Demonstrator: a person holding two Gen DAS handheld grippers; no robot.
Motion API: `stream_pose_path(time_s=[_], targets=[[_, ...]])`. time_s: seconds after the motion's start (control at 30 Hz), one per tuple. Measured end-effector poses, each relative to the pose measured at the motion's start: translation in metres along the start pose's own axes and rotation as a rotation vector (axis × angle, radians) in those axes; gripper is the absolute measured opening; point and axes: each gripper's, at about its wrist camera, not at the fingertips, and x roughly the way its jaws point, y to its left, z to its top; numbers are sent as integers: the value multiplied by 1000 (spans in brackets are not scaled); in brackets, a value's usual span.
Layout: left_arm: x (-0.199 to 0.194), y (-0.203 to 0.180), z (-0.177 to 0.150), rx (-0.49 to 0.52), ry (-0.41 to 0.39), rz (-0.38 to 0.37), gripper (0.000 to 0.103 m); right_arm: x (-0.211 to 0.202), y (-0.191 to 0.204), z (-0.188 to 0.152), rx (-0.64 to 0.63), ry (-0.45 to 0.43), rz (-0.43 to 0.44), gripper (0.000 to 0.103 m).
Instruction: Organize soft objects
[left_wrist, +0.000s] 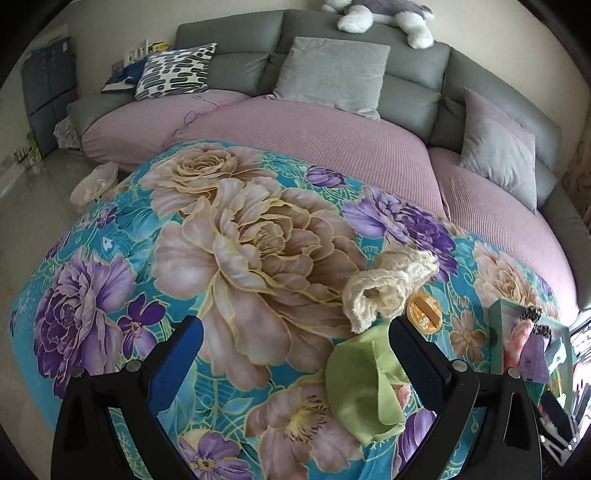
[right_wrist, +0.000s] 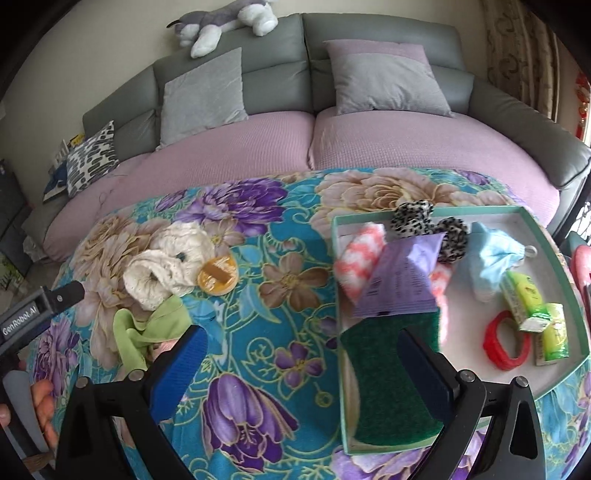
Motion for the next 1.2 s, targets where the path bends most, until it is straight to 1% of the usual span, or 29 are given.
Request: stream_pose_path(time_s=[0.07, 0.17, 0.3, 0.5, 0.67, 0.83, 0.9, 1.03, 1.2], targets=[[0, 6, 0, -14, 1, -7, 101, 4, 7, -2, -11, 11, 15, 103], [3, 10, -3, -9, 16, -24, 101, 11, 16, -5, -24, 28, 43, 103], [12, 13, -7, -23, 66, -56, 101, 23, 29, -11, -34, 62, 84, 103], [33, 7, -15, -12, 151, -52, 101, 45, 47, -21, -76, 124, 101, 103], [42, 9, -17, -52, 200, -80, 101, 51, 53, -25, -92, 128, 119, 103], [45, 9, -18, -80, 204, -76, 100, 56, 51, -28, -78, 148, 124, 103], [48, 9, -19, -97, 215, -61, 100, 56, 50, -28, -73, 148, 124, 103], [54, 5, -22, -73, 230, -25, 100, 56, 50, -27, -75, 143, 128, 103], [55, 2, -23, -88, 245, -117, 100, 56, 53, -28, -86, 144, 136, 103]])
